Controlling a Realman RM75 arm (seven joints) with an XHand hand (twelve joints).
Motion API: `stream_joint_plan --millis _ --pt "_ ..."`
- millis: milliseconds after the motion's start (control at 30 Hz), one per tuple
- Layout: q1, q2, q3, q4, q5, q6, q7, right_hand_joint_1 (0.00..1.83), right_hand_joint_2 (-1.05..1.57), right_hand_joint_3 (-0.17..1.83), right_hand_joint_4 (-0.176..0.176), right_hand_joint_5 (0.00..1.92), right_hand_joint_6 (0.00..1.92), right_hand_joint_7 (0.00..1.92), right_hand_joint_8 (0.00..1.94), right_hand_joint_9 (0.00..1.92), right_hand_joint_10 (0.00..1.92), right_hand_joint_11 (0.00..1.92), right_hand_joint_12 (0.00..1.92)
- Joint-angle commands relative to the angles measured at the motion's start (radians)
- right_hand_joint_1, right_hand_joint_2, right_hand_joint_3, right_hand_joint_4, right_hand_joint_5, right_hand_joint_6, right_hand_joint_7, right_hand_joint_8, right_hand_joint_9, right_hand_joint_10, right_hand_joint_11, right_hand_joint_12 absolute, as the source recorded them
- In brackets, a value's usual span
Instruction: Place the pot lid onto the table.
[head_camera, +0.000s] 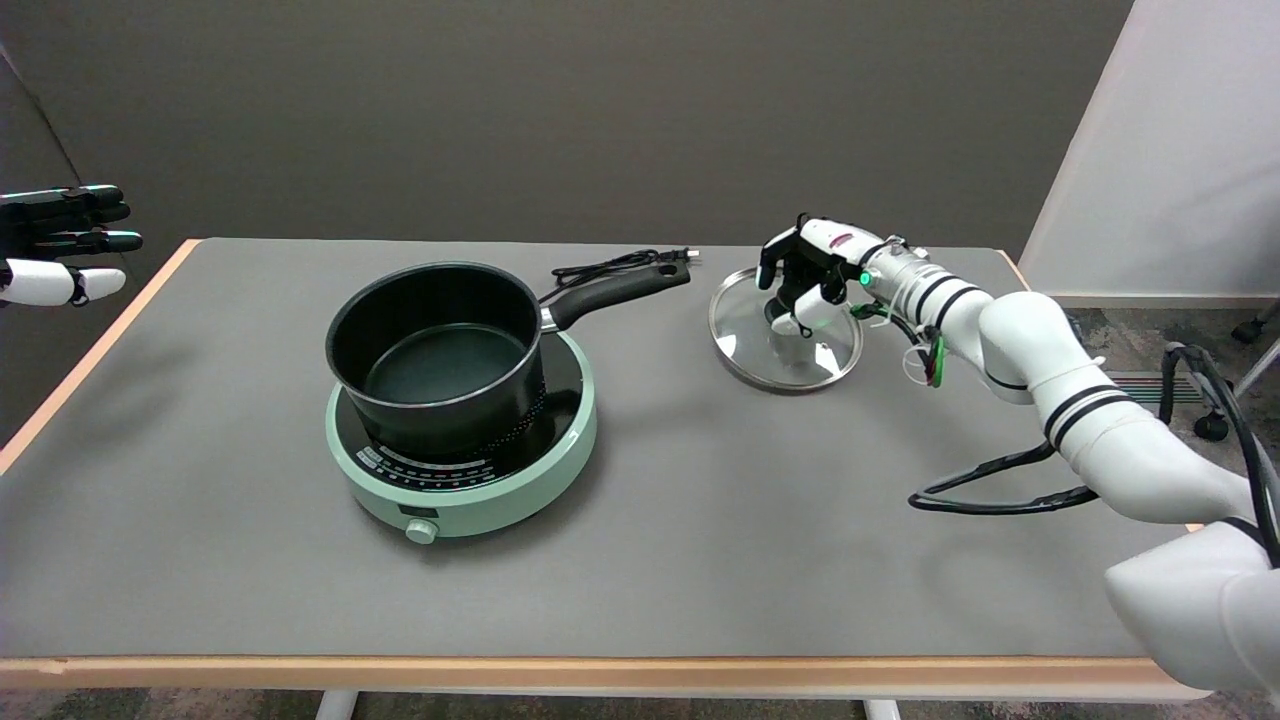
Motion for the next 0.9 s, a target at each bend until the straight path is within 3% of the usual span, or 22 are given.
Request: stream_joint_plan --millis 33,67,100,133,167,300,733,900 --pt "0.007 -0.005 -0.013 -0.033 0.009 0.003 -0.002 1.35 0.98 0.33 0.176 0.72 0.95 0.90 1.19 0.91 0.87 0.70 1.60" --pt "0.007 -0.005 -0.012 -0.034 0.009 0.003 -0.002 1.35 0.99 0.33 0.176 0.72 0.93 0.90 1.19 0.91 0.85 0.69 1.59" --pt "0.007 -0.005 -0.012 -0.035 0.009 0.003 -0.002 1.18 0.82 0.68 0.176 0.71 0.92 0.90 0.83 0.90 0.84 0.69 1.58" --pt "0.007 -0.005 -0.012 -0.036 0.009 0.003 -0.002 1.10 0.70 0.92 0.176 0.71 0.90 0.89 0.66 0.89 0.83 0.69 1.59" --pt "0.008 -0.005 -0.013 -0.038 0.009 0.003 -0.002 1.11 0.68 0.94 0.176 0.71 0.88 0.88 0.67 0.89 0.82 0.69 1.60" --pt "0.010 -0.005 -0.013 -0.040 0.009 0.003 -0.002 1.08 0.73 0.86 0.176 0.70 0.88 0.90 0.58 0.88 0.78 0.65 1.57" --pt "0.012 -0.007 -0.013 -0.031 0.009 0.003 -0.002 1.05 0.70 0.89 0.176 0.70 0.78 0.87 0.48 0.85 0.70 0.58 1.59" --pt "0.013 -0.007 0.002 -0.004 0.009 0.003 -0.002 1.03 0.67 0.89 0.176 0.69 0.63 0.83 0.35 0.81 0.61 0.42 1.62"
